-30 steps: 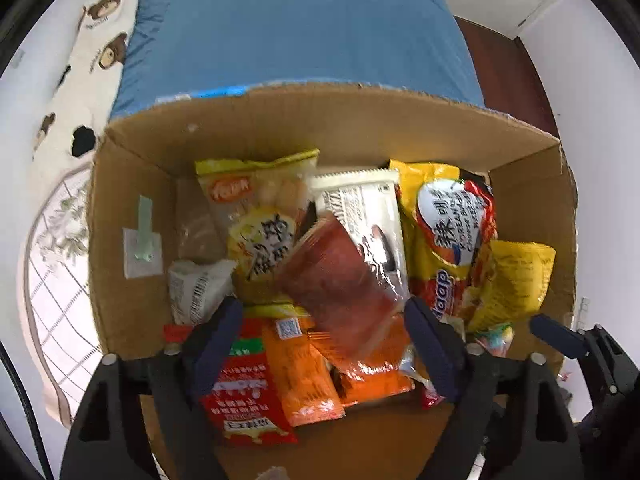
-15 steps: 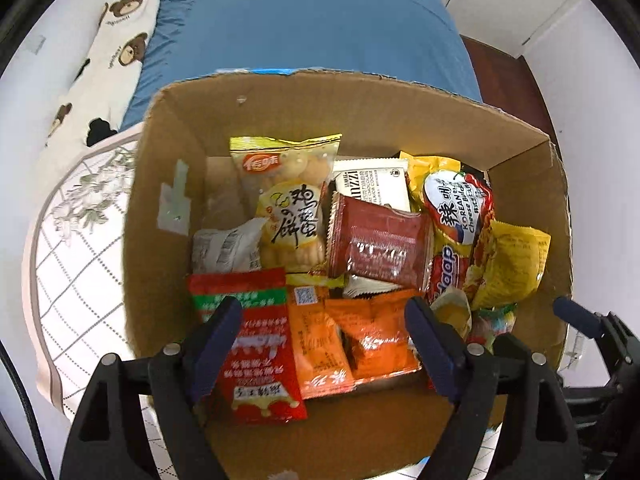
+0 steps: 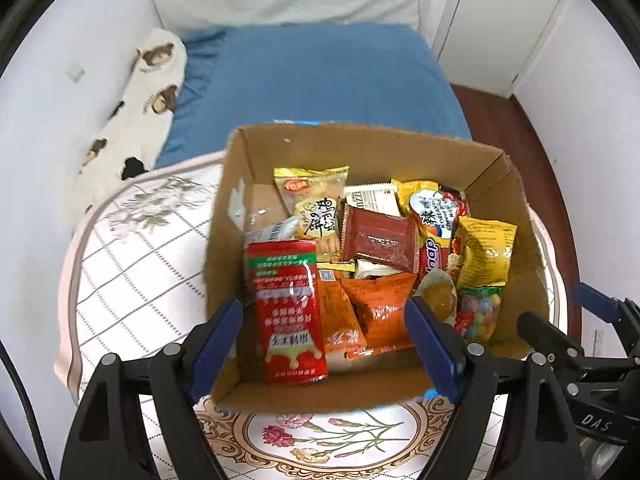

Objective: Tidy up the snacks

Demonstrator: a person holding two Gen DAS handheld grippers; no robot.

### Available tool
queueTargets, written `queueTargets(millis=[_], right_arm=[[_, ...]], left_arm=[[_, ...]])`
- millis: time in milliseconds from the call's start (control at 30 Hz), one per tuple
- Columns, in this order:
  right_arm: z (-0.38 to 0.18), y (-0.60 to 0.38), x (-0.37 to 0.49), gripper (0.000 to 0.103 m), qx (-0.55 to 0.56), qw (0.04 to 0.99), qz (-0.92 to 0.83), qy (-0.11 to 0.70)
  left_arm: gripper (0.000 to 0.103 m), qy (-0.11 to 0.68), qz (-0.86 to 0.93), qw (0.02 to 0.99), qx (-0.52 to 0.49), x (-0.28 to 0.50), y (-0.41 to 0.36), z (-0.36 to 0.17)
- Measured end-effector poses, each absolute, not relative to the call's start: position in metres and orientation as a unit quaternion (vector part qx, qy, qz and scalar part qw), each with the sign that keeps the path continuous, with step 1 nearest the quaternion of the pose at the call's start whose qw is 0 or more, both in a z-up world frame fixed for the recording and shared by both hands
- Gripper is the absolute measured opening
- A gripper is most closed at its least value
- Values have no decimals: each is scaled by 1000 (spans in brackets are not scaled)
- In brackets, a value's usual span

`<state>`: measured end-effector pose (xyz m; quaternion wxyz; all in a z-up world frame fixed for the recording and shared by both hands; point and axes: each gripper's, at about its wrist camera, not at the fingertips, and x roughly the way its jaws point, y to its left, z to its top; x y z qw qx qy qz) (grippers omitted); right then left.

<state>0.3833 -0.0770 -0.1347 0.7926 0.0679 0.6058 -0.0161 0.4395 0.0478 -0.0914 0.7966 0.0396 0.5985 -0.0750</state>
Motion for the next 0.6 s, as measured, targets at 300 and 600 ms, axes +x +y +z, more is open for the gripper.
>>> queueTargets(millis=[300,600], right_arm=[[-72,-63,313,100,58,840,-9,539],[-15,-54,238,101,63,874,-6,481]], left_arm=[[83,533,-67,843,29,368,63,-39],[90,467,-56,882,31,294,76,11]])
